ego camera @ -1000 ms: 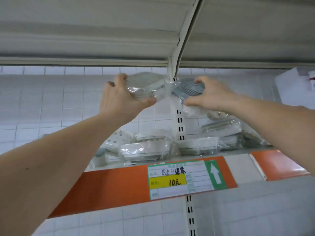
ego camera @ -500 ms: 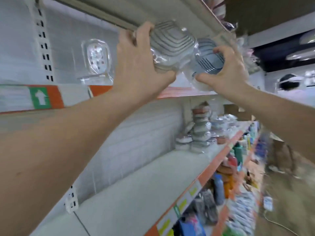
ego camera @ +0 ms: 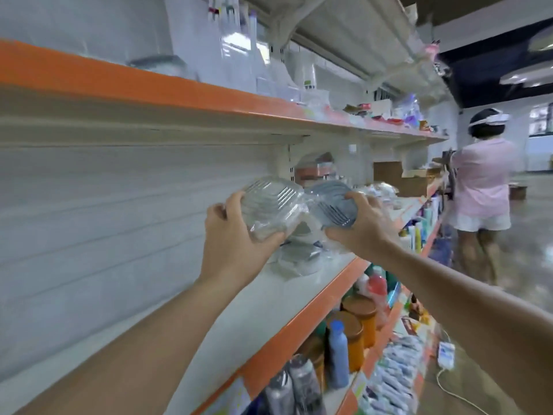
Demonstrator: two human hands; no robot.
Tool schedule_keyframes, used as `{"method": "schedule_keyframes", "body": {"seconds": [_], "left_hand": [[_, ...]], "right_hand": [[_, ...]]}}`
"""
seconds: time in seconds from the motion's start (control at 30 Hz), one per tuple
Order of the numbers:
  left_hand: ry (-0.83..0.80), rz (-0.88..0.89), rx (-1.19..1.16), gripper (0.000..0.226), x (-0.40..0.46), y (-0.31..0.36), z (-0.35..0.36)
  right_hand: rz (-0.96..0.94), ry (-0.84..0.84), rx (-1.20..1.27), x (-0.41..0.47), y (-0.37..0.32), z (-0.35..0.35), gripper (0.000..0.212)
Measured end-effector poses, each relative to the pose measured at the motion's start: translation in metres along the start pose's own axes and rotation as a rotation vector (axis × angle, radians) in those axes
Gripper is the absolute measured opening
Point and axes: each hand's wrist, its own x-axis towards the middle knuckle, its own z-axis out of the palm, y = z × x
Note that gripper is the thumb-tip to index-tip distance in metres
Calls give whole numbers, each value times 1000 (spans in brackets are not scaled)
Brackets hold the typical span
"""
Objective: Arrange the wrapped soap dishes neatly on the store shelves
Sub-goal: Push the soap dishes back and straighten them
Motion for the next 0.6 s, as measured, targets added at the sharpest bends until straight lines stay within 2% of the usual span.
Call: {"method": "schedule_keyframes", "body": {"seconds": [0.17, 0.27, 0.37, 0.5, 0.6], "left_hand": [[36, -420, 98, 84, 43, -57, 109], [112, -637, 217, 85, 60, -88, 152], [180, -890, 144, 82, 75, -111, 179], [90, -958, 127, 74, 81, -116, 216], [-48, -950, 340, 70, 75, -115, 229]], "right_hand": [[-30, -206, -96, 79, 65, 71, 76], [-68, -229, -80, 112, 76, 107, 75], [-115, -181, -33, 145, 72, 135, 73], [-255, -89, 10, 187, 53, 160, 68], [-396, -104, 28, 201, 38, 186, 61]]}}
